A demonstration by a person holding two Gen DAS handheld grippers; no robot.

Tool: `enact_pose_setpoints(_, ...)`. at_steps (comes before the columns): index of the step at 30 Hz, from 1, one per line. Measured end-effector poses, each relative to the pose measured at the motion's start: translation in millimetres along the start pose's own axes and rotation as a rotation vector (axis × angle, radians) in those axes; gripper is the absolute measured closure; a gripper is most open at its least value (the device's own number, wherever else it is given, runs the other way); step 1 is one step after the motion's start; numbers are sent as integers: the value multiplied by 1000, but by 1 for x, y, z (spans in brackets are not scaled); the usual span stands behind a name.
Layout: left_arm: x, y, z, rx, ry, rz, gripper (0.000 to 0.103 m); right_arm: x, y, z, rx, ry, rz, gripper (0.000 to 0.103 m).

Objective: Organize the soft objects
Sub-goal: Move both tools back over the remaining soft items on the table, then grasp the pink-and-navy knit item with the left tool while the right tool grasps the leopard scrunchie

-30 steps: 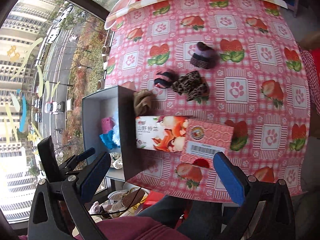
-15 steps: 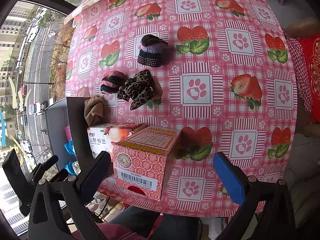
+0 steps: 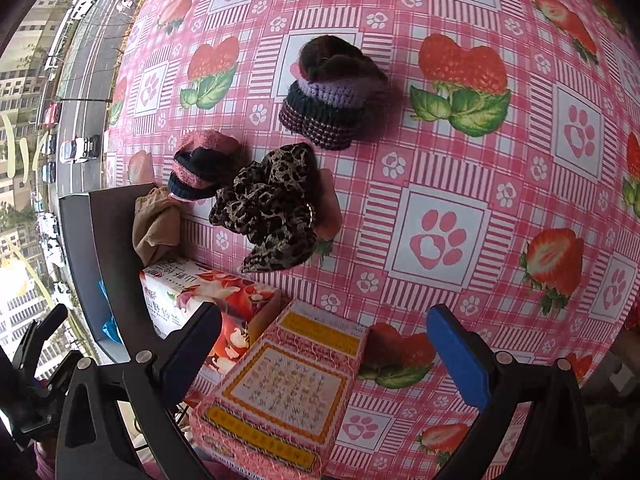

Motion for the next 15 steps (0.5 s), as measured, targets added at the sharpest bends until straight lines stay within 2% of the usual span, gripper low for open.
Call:
enact_pose_setpoints(5,4,12,-4,-27,38,-12,9,41,35,0,-81,-43,-70,0)
enact_pose_setpoints(9,12,29,7,-33,44,-14,9,75,46,5,-156,-110,-155,0)
enact_pose_setpoints(11,19,43,18,-20,44,-9,9,76,47,7,-169,-124,-134,0)
enact_pose_setpoints(14,39,67,40,-8,24,-25,9,67,46,16,-179,-232,-72,0)
enact_pose_setpoints(15,47,75,47,-3,21,-29,9,63,44,22,-159,-227,-51,0)
Point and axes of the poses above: each gripper's, at about its wrist camera, not at the fingertips, and x roughly the way its jaws point, z to its right, y to its top, the point moved 4 cm from there along x, roughly the way its jaws point, and after that the axes turned 13 degrees about y, right-handed, at the moved point
